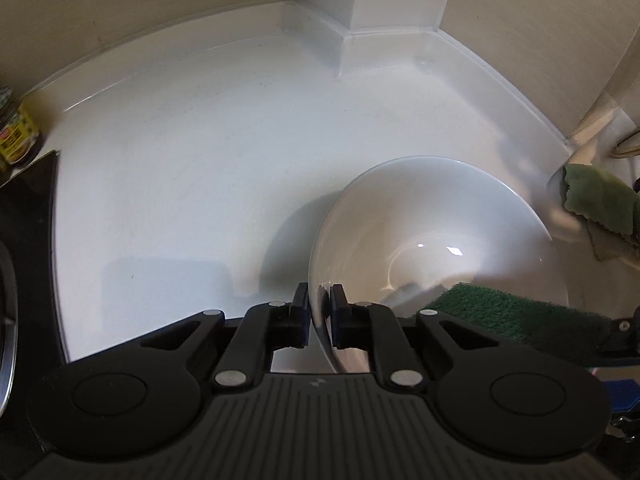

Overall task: Clean bowl
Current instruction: 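Scrub the bowl interior with the sponge's green side using the right gripper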

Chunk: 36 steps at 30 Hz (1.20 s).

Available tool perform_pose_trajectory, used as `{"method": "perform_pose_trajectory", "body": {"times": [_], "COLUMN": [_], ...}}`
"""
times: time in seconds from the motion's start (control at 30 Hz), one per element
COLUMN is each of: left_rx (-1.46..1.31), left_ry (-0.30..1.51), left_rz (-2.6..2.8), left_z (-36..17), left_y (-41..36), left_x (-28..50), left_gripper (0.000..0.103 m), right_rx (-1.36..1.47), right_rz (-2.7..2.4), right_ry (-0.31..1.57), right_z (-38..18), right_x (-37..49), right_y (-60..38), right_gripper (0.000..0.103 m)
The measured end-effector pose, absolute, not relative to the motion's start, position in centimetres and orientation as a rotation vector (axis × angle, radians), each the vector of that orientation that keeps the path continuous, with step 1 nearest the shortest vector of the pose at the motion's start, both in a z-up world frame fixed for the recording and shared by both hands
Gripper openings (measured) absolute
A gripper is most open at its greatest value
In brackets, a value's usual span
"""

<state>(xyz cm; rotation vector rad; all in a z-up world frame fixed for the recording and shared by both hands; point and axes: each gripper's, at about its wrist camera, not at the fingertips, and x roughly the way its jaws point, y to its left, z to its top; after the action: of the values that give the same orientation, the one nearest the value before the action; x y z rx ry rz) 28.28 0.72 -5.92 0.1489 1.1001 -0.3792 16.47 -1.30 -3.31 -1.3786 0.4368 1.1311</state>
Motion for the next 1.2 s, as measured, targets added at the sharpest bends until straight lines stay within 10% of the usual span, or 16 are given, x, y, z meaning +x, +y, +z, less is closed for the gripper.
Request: {"method": "perform_pose_trajectory", "body": {"times": [1.2], "left_rx": [0.180], "left_ry": [1.039], "left_rz": [-0.307], "left_z": [-4.3], "left_y": [1.2], "left_x": [25.3], "left_gripper": [0.011], "right_rx": [-1.313], "right_rz": [1.127], "right_ry": [0.467], "right_z": [-2.2], "right_x": [15.5], "right_y": [-1.7], "right_gripper": [0.026]}}
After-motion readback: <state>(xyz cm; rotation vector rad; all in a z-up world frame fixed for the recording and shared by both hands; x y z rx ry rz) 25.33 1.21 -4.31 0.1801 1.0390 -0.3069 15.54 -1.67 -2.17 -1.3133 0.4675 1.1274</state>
